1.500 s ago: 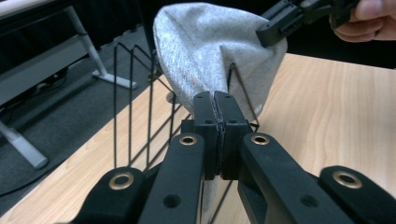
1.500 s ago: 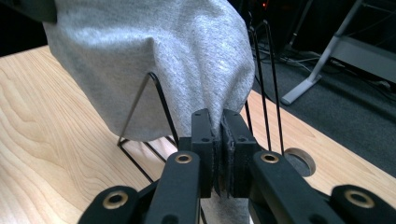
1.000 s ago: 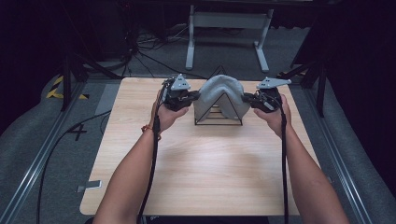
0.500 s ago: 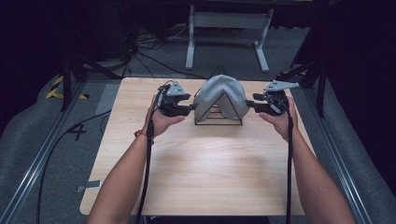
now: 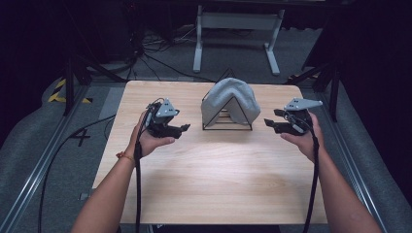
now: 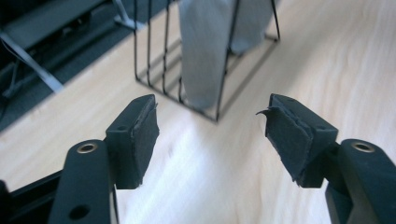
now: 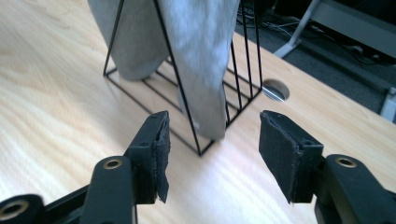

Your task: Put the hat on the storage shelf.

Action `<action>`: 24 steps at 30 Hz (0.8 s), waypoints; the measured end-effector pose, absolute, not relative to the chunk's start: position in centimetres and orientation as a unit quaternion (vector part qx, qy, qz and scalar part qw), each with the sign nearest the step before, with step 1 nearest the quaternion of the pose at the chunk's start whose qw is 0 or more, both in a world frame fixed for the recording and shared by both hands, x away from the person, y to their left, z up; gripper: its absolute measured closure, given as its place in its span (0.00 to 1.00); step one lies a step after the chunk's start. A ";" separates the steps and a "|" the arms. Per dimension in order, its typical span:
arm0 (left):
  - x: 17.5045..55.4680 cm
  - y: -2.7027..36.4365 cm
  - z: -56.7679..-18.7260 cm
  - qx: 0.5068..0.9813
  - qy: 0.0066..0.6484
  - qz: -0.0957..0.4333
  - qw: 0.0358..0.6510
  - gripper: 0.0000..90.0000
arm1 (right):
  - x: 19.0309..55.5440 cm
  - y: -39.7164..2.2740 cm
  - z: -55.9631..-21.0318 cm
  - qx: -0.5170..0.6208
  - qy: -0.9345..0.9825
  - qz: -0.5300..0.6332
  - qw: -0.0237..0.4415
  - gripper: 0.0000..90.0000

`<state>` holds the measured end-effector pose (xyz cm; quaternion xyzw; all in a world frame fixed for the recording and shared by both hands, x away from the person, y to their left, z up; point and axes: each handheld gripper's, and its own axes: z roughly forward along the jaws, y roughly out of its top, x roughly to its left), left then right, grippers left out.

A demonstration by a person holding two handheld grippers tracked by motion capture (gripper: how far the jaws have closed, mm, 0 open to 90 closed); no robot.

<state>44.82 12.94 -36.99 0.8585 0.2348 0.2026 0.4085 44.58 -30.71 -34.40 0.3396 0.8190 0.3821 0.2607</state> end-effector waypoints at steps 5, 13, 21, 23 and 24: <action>42.9 14.5 -39.2 0.871 0.233 0.193 0.386 0.34 | 42.4 -32.0 -35.8 0.341 0.825 0.368 0.259 0.46; 39.7 16.7 -42.7 0.892 0.231 0.175 0.347 0.32 | 38.9 -34.3 -39.1 0.353 0.832 0.341 0.259 0.45; 38.3 18.4 -44.8 0.895 0.243 0.127 0.351 0.30 | 36.0 -36.5 -42.1 0.372 0.833 0.326 0.246 0.43; 38.2 18.6 -45.1 0.897 0.242 0.125 0.349 0.30 | 35.4 -37.1 -43.0 0.383 0.828 0.335 0.237 0.42; 38.1 18.5 -45.3 0.898 0.241 0.126 0.344 0.29 | 35.1 -37.4 -43.4 0.390 0.826 0.335 0.231 0.41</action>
